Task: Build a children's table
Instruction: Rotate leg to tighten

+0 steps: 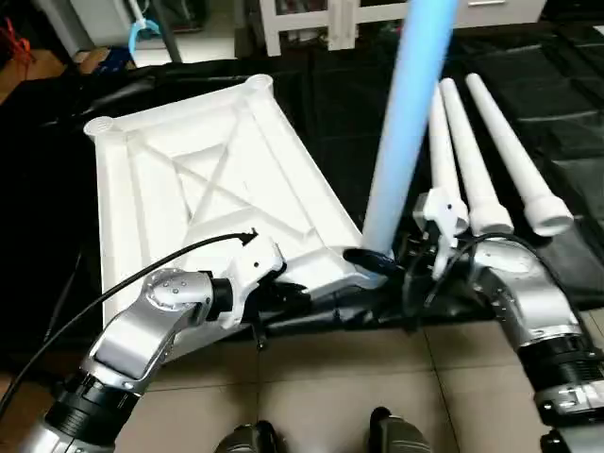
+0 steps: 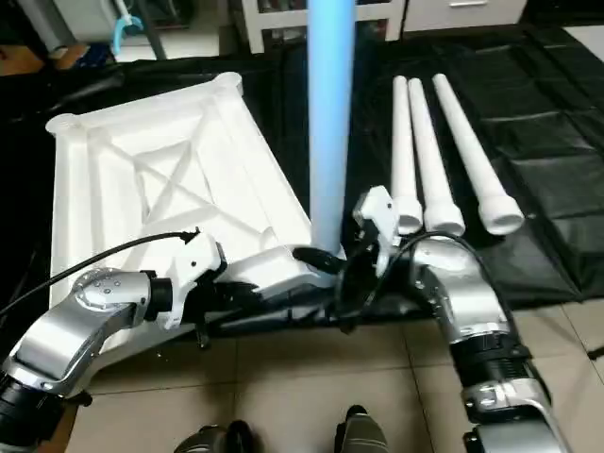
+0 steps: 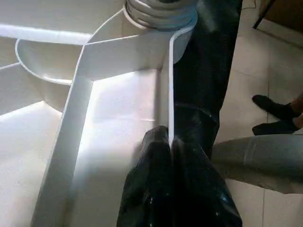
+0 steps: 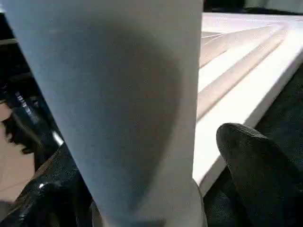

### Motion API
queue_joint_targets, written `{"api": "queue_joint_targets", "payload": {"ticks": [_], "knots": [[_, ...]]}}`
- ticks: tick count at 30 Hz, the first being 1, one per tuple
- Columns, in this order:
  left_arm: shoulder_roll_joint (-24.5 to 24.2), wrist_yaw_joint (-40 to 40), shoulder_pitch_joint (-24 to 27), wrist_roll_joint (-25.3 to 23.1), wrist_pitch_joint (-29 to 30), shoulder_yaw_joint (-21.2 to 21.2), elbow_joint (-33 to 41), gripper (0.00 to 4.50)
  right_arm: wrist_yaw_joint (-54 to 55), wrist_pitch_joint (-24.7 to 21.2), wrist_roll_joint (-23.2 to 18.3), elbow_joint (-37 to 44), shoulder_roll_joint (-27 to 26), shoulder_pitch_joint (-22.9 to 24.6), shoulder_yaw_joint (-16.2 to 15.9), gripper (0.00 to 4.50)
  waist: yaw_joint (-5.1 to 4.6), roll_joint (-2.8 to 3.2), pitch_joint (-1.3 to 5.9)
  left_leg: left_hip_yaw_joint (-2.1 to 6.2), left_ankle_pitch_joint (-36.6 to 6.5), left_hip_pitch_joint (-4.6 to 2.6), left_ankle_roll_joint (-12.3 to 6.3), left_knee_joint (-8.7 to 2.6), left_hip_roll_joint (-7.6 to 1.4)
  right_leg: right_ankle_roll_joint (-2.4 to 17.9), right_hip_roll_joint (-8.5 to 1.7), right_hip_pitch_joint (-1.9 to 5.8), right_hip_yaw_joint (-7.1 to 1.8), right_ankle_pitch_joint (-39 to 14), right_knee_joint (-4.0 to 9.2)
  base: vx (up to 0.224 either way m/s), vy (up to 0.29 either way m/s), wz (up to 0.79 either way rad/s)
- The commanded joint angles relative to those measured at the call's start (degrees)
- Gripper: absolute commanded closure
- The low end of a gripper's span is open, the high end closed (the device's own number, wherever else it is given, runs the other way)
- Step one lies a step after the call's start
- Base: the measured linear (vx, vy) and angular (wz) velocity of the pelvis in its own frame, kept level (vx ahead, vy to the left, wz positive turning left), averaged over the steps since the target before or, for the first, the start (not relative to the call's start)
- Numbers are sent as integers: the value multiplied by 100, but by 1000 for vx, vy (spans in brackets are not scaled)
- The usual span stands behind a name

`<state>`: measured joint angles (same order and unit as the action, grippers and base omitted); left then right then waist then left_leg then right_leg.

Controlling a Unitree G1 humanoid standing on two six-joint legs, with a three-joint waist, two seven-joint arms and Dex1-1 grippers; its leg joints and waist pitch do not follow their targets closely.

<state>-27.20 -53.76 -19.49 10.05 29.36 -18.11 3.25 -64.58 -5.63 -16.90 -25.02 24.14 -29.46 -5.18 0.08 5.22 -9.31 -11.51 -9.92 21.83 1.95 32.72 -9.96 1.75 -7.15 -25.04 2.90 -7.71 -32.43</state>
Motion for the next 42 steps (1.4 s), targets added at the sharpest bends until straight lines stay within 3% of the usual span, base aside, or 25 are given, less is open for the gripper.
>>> {"api": "queue_joint_targets", "payload": {"ticks": [1, 6, 8, 18, 25, 29, 32, 33, 36, 38, 40, 41, 42], "knots": [[-208, -219, 147, -39, 197, -162, -106, 450, -77, -61, 36, -136, 134, -74, -41, 58, 35, -116, 501, 64, -1399, -118, -631, -375, -227, 1276, -89, 282, -149, -1814, 322, 0, 0, 0], [-217, -249, 160, -20, 223, -211, -78, 450, -133, -4, 88, -194, 143, -81, -76, 73, 43, -120, 503, 64, -1209, -95, -730, -338, -223, 1335, -64, 274, -170, -1698, 282, 0, 0, 0], [-202, -280, 180, -20, 248, -231, -44, 450, -296, -27, 105, -190, 181, -53, -126, 93, 39, -123, 518, 80, -1153, -63, -753, -332, -218, 1343, -62, 309, -157, -1654, 258, 0, 0, 0], [-228, -296, 194, 23, 289, -296, -14, 450, -377, 63, 251, -356, 260, -4, -218, 177, 35, -124, 524, 101, -1421, -63, -615, -334, -219, 1238, -59, 310, -156, -1955, 278, 0, 0, 0], [-186, -258, 195, 37, 339, -291, -9, 450, -76, 47, 268, -480, 117, 21, -115, 189, 28, -138, 544, 102, -1452, -57, -593, -334, -212, 1282, -53, 322, -150, -1816, 270, 0, 0, 0], [3, 77, 138, -9, 450, -197, -94, 450, 704, -86, 442, -711, -111, -40, -12, 189, -2, -147, 501, 119, -1746, -55, -466, -366, -206, 1153, -54, 305, -144, -2240, 310, 0, 0, 0], [83, 207, 103, -47, 482, -169, -142, 450, 987, -114, 530, -793, -187, -52, -8, 189, -50, -146, 468, 144, -2179, -81, -254, -393, -196, 946, -52, 271, -125, -2816, 365, 0, 0, 0], [532, 902, -37, -198, 658, -17, -366, 450, 1970, -541, 551, -877, -586, -66, 159, 189, -85, -163, 420, 143, -2343, -84, -184, -403, -191, 847, -42, 234, -132, -3060, 398, 0, 0, 0], [734, 1201, -79, -253, 734, 38, -450, 450, 2533, -662, 641, -937, -807, -90, 212, 189, -123, -147, 400, 193, -2756, -129, 4, -419, -165, 505, -40, 183, -81, -3710, 480, -39, 5, -4], [1273, 1984, -172, -311, 843, 294, -678, 450, 3229, -599, 897, -1050, -1076, -107, 161, 190, -164, -133, 367, 227, -3052, -118, 79, -437, -157, 339, -34, 183, -17, -3946, 526, -56, 12, -10], [1806, 2856, -368, -464, 680, 561, -1011, 450, 3911, -410, 1129, -1246, -1471, -150, 42, 190, -206, -101, 340, 285, -3486, -175, 112, -462, -146, 97, -4, 185, 128, -4140, 634, -61, 27, -13], [1806, 2856, -368, -464, 680, 561, -1011, 450, 3911, -410, 1129, -1246, -1471, -150, 42, 190, -223, -82, 317, 291, -3644, -189, 108, -490, -155, 36, 11, 192, 188, -4162, 682, -62, 40, -11], [1973, 3117, -504, -547, 589, 621, -1149, 450, 4102, -344, 1153, -1305, -1727, -193, -40, 190, -265, -46, 272, 333, -4116, -241, 115, -579, -192, -87, 73, 243, 363, -4086, 750, -54, 33, -7]]}}
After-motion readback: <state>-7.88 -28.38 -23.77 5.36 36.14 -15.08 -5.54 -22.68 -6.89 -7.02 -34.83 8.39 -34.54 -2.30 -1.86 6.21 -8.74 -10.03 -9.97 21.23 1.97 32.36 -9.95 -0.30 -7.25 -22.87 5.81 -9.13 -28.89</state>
